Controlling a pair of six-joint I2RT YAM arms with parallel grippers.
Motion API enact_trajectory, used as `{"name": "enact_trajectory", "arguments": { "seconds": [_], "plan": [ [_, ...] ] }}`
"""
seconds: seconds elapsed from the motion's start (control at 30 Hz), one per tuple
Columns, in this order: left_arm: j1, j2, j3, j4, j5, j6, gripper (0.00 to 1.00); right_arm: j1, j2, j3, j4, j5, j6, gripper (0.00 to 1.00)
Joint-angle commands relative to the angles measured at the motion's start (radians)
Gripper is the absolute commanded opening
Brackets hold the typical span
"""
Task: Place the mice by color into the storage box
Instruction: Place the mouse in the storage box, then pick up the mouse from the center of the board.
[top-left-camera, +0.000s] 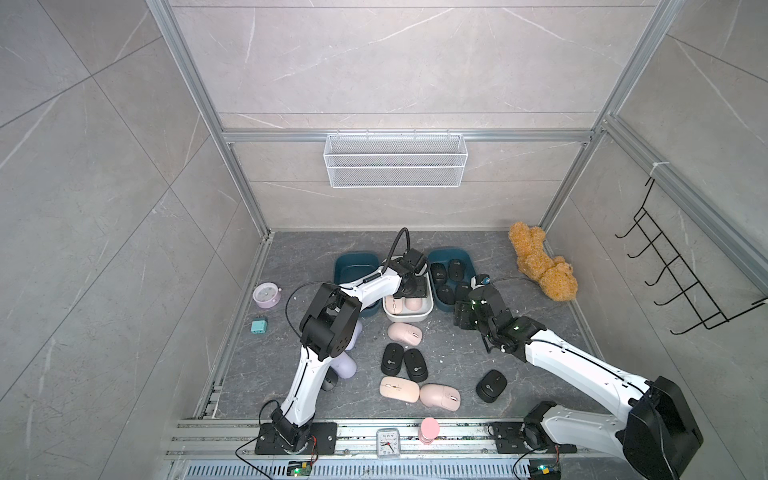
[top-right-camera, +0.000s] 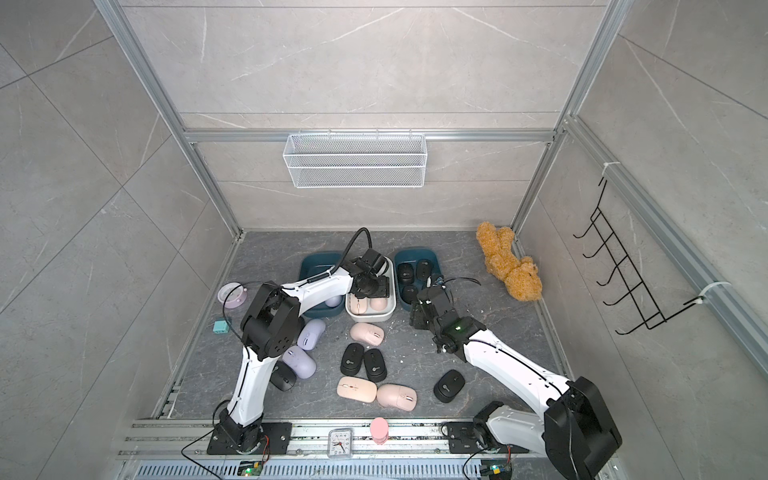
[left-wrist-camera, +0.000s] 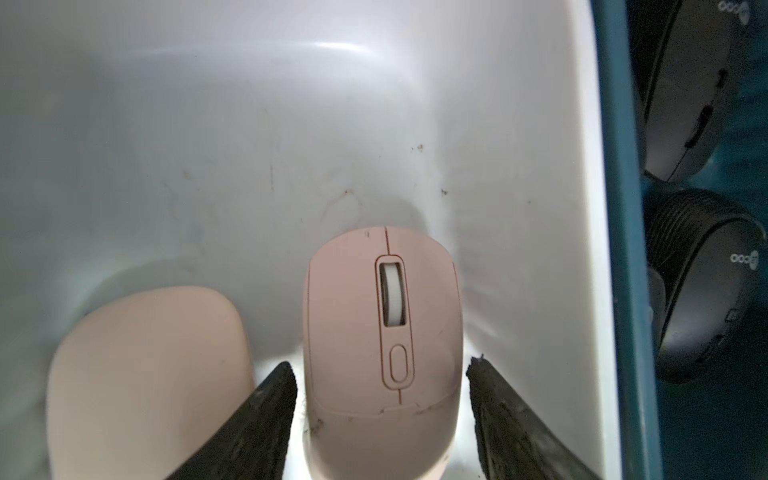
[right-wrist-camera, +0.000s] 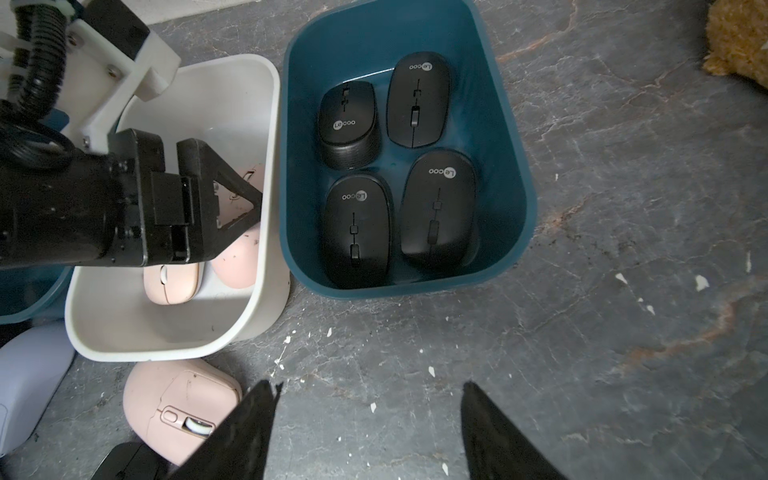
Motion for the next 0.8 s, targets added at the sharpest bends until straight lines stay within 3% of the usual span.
{"name": "enact_trajectory", "arguments": {
  "seconds": [0.0,0.3,0.77],
  "plan": [
    [0.013,-0.106,0.047,0.005,-0.046,0.017,0.68,-0.005,-0.036,0.013,-0.035,-0.006,0.001,0.72],
    [0.02,-0.288,-0.066,0.079,-0.076,0.063,0.67,-0.006,-0.084,0.018,-0.145,0.013,0.032,0.71],
    [0.022,-0.724,-0.619,0.24,-0.15,0.115,0.67,0.046,-0.16,-0.122,-0.421,0.074,0.424,0.71]
  ]
}}
